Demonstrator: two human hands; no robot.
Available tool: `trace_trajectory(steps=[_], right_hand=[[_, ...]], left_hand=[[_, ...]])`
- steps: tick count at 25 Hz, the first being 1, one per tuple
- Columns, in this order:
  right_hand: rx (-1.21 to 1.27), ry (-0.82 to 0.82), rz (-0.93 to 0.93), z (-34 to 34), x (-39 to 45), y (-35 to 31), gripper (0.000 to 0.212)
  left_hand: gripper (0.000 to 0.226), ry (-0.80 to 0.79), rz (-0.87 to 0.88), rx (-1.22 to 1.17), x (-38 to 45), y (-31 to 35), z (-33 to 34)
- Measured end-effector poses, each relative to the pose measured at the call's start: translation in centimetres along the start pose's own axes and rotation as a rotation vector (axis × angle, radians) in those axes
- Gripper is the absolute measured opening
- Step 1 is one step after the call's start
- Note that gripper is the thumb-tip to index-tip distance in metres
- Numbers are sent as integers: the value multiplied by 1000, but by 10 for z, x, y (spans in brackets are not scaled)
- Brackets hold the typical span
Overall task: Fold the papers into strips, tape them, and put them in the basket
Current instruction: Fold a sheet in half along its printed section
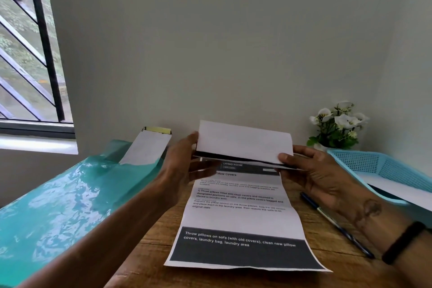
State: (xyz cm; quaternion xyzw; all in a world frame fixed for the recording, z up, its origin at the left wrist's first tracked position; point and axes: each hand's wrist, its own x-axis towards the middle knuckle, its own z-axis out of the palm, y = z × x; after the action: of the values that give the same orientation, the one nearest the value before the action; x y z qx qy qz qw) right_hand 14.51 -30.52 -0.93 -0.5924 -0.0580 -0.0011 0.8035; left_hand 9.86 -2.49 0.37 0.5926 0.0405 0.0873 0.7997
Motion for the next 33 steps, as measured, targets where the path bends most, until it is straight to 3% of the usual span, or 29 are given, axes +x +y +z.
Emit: trace_trajectory(steps=[3,10,15,18,21,25,29,31,33], right_hand=[[-82,46,-53,-2,1,1,42],[-169,-20,-148,5,-3,1,37],[-401,-25,-270,7,-5,5,25],[-537,-55,-304,8,-7,2,29],[-478,-41,-260,6,-2,2,27],[-278,2,-139,7,1,1,36],[118,-22,11,6,-4,-11,35],[92,-22,22,4,-5,-12,34],[-114,-12,-26,1,-5,-8,32]], left_hand=[[44,-31,-51,71,-2,-1,1],[59,-45,-144,-80,-1,2,-2],[60,-84,-196,-189,4,1,-8],[51,-78,-204,-239,7,5,-8],[29,-76,-185,-173,4,5,-7],[32,-101,-180,-56,7,-3,-6],[32,-125,-11,116,12,-5,-9],[30,-113,94,225,13,-5,-12],[25,-104,172,321,11,-5,-12]])
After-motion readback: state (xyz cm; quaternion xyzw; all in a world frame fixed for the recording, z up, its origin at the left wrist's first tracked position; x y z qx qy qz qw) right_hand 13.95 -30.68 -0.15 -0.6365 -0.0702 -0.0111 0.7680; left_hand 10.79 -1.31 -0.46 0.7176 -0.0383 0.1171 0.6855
